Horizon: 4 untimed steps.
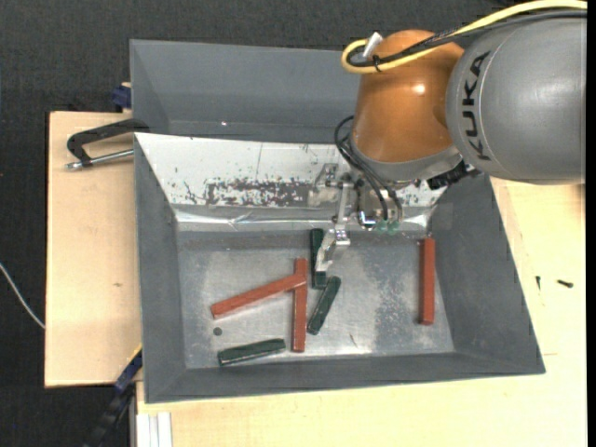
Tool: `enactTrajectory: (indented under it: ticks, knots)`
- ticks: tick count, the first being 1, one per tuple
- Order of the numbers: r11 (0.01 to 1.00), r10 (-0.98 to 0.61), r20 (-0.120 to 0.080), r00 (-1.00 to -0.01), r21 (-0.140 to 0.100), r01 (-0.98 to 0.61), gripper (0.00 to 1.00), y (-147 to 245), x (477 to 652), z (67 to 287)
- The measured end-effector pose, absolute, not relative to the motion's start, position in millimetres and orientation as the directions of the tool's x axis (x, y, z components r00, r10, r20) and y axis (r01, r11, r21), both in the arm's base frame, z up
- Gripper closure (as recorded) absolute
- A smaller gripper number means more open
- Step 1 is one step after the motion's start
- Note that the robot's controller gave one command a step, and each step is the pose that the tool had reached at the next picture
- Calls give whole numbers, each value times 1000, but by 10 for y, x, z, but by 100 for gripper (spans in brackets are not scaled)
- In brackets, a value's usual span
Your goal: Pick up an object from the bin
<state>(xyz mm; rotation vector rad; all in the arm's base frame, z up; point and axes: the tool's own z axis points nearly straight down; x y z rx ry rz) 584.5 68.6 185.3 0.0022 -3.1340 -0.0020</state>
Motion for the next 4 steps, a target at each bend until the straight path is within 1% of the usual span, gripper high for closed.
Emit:
enactTrajectory:
  ticks: [1,2,3,4]
  knots:
    - [1000,0,-1,-1000,2,0,0,683,5862,1902]
    - [994,-106,-5,-994,1,-106,0,633,5917,1605]
    - [967,-256,-5,-967,0,-256,0,382,5862,959]
    - [957,-291,-10,-957,1,-291,0,378,5914,917]
